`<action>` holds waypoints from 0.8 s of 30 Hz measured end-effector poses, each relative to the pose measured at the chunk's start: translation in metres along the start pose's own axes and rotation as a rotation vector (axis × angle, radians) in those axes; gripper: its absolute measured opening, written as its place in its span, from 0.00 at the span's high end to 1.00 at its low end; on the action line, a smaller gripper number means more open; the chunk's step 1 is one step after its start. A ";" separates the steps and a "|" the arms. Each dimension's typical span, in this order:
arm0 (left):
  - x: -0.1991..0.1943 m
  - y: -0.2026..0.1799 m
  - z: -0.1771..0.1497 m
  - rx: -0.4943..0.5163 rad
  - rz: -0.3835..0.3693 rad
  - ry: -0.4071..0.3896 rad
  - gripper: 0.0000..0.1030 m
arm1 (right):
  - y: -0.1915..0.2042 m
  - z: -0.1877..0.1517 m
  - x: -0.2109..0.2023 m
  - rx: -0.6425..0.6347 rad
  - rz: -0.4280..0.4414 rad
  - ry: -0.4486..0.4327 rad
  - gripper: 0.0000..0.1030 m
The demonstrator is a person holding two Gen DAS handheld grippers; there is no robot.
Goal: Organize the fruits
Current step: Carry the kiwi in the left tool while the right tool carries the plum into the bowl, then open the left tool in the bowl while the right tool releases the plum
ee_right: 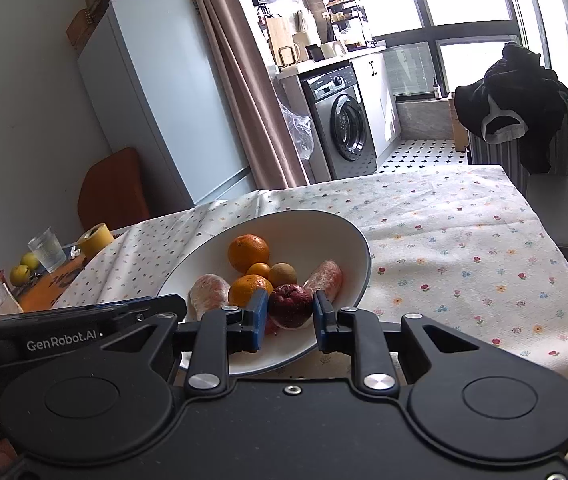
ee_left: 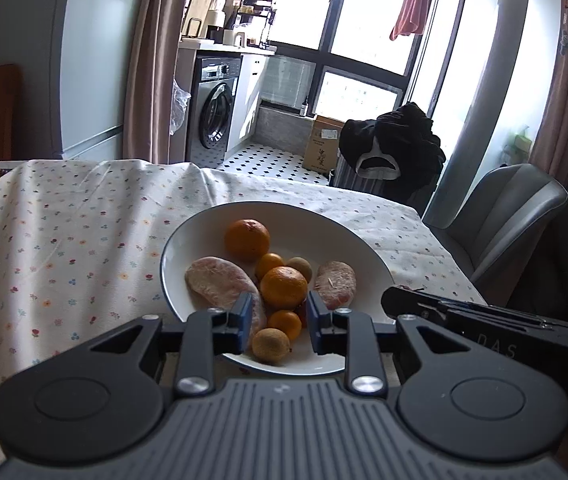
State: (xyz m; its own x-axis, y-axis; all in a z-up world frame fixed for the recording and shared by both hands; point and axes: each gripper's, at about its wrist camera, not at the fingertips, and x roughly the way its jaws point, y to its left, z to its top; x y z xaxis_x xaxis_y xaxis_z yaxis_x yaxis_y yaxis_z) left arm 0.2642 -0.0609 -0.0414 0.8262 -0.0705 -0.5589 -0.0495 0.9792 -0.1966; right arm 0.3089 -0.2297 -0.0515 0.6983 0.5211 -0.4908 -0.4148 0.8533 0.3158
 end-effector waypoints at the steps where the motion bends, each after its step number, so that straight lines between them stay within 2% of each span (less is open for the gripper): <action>1: -0.001 0.002 0.001 -0.004 0.003 0.000 0.73 | 0.000 0.000 0.001 0.000 -0.001 0.000 0.78; 6: -0.012 0.008 0.006 -0.014 0.026 -0.025 0.60 | 0.008 0.002 0.000 -0.018 0.011 0.001 0.75; 8: -0.017 0.010 0.007 -0.015 0.037 -0.036 0.49 | 0.013 0.004 -0.003 -0.032 0.018 -0.010 0.69; 9: -0.020 0.012 0.008 -0.016 0.042 -0.042 0.47 | 0.014 0.005 -0.005 -0.032 0.022 -0.014 0.67; 14: -0.033 0.017 0.010 -0.025 0.068 -0.067 0.25 | 0.016 0.007 -0.011 -0.016 0.015 -0.012 0.66; 16: -0.038 0.019 0.010 -0.025 0.080 -0.076 0.20 | 0.018 0.006 -0.014 -0.012 0.014 -0.013 0.65; 20: -0.048 0.025 0.009 -0.033 0.104 -0.087 0.15 | 0.023 0.004 -0.021 -0.017 0.006 -0.016 0.56; 24: -0.059 0.032 0.007 -0.048 0.118 -0.094 0.12 | 0.025 0.001 -0.028 -0.005 0.007 -0.011 0.54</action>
State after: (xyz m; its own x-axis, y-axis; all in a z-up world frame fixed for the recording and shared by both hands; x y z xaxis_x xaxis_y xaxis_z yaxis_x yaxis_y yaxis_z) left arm 0.2179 -0.0237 -0.0095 0.8617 0.0648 -0.5032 -0.1744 0.9692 -0.1740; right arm 0.2795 -0.2233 -0.0286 0.7018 0.5271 -0.4791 -0.4230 0.8496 0.3150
